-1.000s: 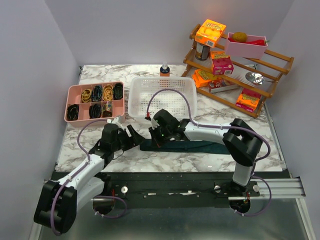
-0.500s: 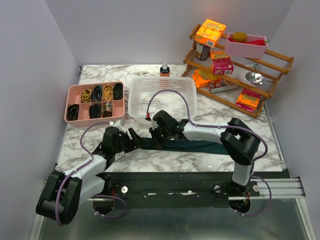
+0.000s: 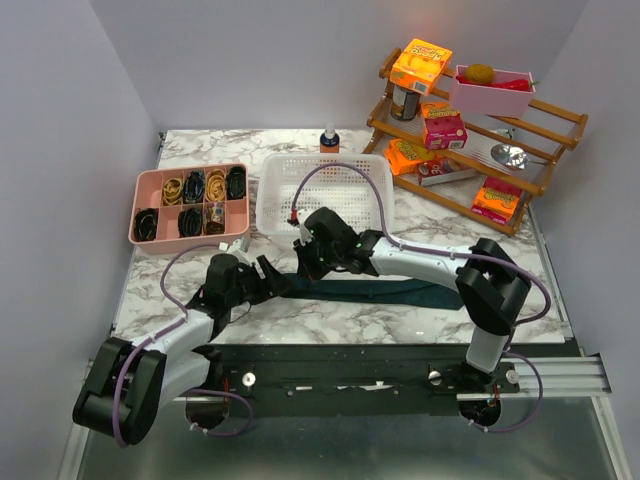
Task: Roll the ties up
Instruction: Roll the tie at the center of the board.
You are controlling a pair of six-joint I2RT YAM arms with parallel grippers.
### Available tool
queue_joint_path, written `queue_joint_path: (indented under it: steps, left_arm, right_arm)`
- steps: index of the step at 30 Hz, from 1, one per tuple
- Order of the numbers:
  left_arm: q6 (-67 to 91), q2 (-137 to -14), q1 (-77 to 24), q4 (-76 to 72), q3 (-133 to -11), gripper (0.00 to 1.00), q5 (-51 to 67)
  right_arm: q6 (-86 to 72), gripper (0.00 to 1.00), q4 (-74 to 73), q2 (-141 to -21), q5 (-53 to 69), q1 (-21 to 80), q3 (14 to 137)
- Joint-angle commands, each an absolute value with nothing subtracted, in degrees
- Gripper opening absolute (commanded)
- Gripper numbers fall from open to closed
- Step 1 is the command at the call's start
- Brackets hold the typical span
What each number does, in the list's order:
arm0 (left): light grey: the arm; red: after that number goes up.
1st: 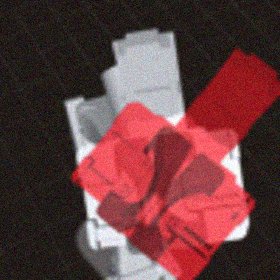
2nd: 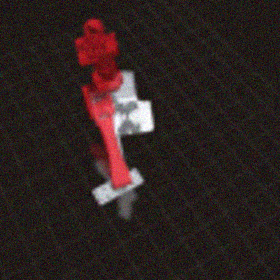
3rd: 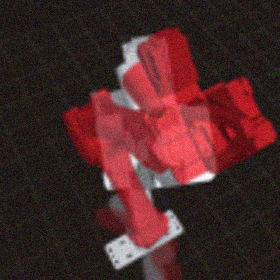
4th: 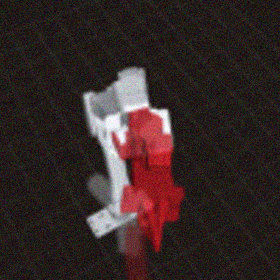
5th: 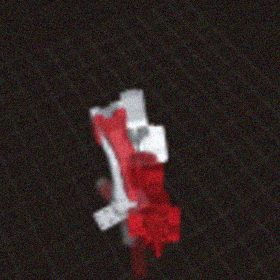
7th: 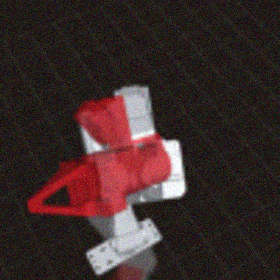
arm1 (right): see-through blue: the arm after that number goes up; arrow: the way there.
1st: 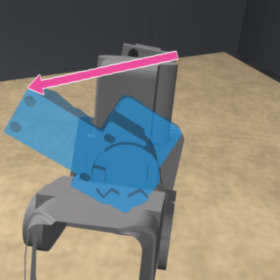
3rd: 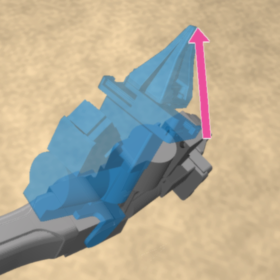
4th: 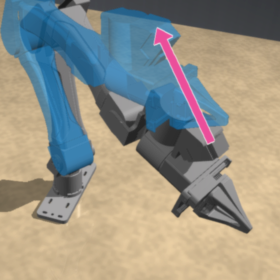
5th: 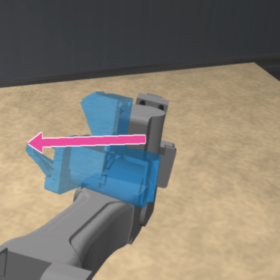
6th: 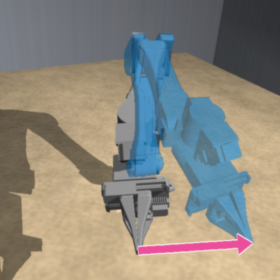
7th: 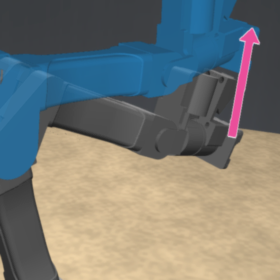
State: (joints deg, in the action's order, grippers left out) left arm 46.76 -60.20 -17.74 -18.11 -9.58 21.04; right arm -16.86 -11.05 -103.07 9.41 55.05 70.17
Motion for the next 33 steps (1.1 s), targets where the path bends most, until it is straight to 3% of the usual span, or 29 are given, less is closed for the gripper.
queue_joint_path:
  steps: [1, 13, 25, 28, 33]
  left_arm:
    - [46.32, -60.03, -17.49, -19.6, -8.79, 0.75, 20.57]
    - [46.76, -62.57, -17.49, -24.87, -7.47, 0.73, 22.14]
    - [47.28, -71.98, -17.49, -36.64, -7.21, 0.56, 25.49]
    - [47.37, -73.56, -17.49, -39.28, -7.21, 0.49, 25.93]
    - [47.2, -74.01, -17.49, -40.08, -8.26, 0.26, 26.1]
  right_arm:
    - [-15.91, 0.01, -11.95, -106.43, 7.03, 55.2, 70.93]
    - [-15.56, 0.01, -11.6, -110.13, 4.31, 55.28, 69.7]
    - [-14.94, 0.01, -11.69, -111.44, 5.88, 54.14, 68.91]
    - [-14.77, 0.01, -11.6, -111.62, 6.5, 53.88, 68.82]
    - [-14.68, 0.01, -11.52, -111.53, 7.12, 53.88, 68.82]
